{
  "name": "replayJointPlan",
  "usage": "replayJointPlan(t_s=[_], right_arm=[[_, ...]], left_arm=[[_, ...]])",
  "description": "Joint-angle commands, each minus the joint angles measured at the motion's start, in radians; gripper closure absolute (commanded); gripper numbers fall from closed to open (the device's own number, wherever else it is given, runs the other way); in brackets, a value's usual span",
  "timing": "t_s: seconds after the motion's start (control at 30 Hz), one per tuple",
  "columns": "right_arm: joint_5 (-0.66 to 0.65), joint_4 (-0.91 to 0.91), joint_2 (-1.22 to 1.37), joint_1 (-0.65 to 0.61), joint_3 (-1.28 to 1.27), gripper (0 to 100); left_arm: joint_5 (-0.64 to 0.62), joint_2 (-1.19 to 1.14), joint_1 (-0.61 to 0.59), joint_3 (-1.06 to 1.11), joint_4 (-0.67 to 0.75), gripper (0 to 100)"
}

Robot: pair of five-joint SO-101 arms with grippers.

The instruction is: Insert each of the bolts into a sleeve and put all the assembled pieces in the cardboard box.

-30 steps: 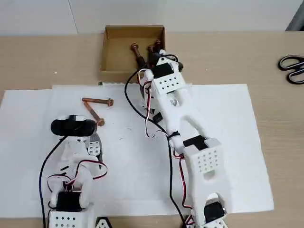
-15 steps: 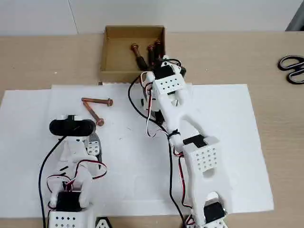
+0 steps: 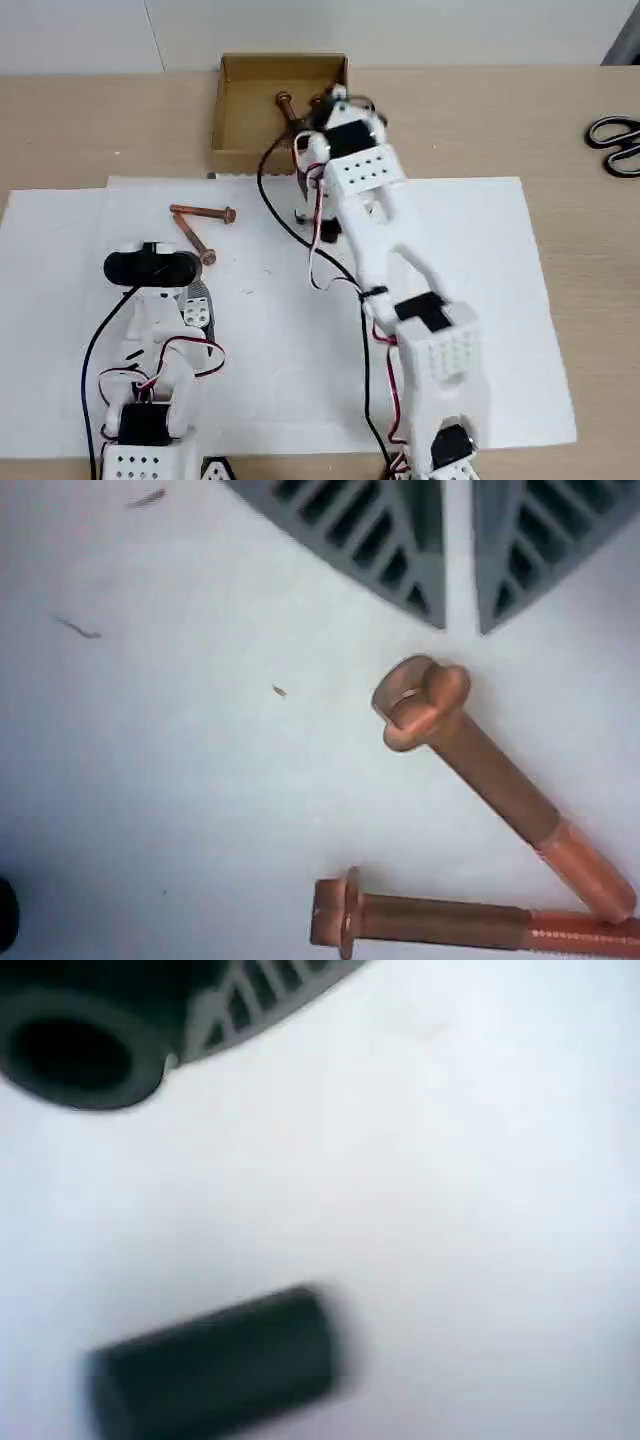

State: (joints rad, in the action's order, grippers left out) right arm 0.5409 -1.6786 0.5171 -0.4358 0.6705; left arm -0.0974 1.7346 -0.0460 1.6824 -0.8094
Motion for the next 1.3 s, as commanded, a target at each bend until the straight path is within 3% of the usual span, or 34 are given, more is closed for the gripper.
replayJointPlan(t_s=[0.0, 0.1, 0.27, 0.5, 0.7, 1.07, 1.27], right_arm=[[-0.043, -0.012, -0.228, 0.008, 0.044, 99.5], [-0.081, -0.012, -0.348, 0.022, -0.021, 99.5], [-0.086, -0.010, -0.503, 0.093, -0.206, 99.5], [-0.084, -0.005, -0.697, 0.242, -0.460, 99.5], [-0.089, -0.002, -0.862, 0.392, -0.692, 99.5], [-0.176, 0.061, -1.127, 0.538, -1.039, 99.5], [-0.189, 0.099, -1.219, 0.541, -1.172, 99.5]], left_arm=[[0.005, 0.003, -0.009, -0.036, -0.025, 99], [0.023, 0.002, -0.020, -0.162, -0.153, 96], [0.074, -0.110, -0.023, -0.354, -0.216, 94], [0.077, -0.575, -0.025, -0.680, -0.221, 97], [0.091, -0.924, -0.023, -1.000, -0.311, 97], [0.574, -1.286, -0.023, -1.273, -0.319, 97], [1.054, -1.409, -0.025, -1.325, -0.318, 97]])
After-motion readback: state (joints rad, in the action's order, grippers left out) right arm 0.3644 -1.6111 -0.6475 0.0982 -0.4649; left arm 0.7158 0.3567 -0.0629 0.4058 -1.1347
